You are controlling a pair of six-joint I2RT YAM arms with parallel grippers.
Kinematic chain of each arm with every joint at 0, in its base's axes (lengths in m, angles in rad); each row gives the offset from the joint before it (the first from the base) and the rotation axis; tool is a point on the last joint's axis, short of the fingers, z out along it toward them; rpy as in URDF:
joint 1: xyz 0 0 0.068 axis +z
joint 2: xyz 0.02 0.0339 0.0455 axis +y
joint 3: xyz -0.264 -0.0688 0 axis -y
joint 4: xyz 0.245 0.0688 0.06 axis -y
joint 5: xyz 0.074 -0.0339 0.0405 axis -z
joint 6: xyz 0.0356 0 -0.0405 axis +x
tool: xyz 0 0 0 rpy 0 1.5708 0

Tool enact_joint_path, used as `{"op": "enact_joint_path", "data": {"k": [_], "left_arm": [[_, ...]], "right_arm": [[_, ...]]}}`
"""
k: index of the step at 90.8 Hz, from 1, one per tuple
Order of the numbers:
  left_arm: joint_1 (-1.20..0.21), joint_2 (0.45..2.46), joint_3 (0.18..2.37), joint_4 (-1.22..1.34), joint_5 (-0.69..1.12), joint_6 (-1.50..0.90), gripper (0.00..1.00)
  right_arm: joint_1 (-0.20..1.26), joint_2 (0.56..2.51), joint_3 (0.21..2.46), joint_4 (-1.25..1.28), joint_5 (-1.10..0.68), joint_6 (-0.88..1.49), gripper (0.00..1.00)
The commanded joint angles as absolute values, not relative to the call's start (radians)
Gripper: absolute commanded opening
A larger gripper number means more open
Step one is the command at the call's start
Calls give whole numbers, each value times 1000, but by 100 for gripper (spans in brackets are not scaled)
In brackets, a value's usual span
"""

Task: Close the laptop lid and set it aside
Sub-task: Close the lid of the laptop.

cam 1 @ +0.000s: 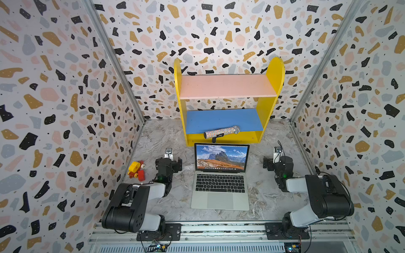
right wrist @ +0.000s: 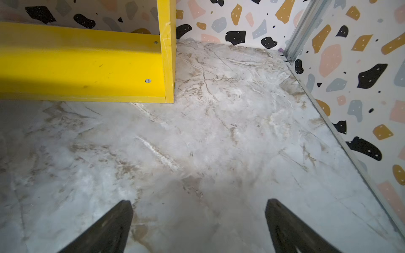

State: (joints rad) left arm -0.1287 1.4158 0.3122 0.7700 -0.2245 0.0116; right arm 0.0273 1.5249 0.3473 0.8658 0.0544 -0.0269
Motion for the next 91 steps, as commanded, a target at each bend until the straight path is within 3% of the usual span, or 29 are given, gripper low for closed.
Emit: {"op": "enact_joint_path", "data": {"k": [1,55,74,91], "left_arm": [[-121,1409,332,796,-216,10,99],[-120,1395,333,793,-269,-10,100],[-156,1153,404,478,-400,-46,100],[-163,918,467,261,-454,-245,100]], "right_arm": [[15,1513,360,864,32,-22,100],[-1,1492,332,900,-30,-23,100],[1,1301,343,721,-42,-24,100],[18,1159,390,565,-31,67,100]]}}
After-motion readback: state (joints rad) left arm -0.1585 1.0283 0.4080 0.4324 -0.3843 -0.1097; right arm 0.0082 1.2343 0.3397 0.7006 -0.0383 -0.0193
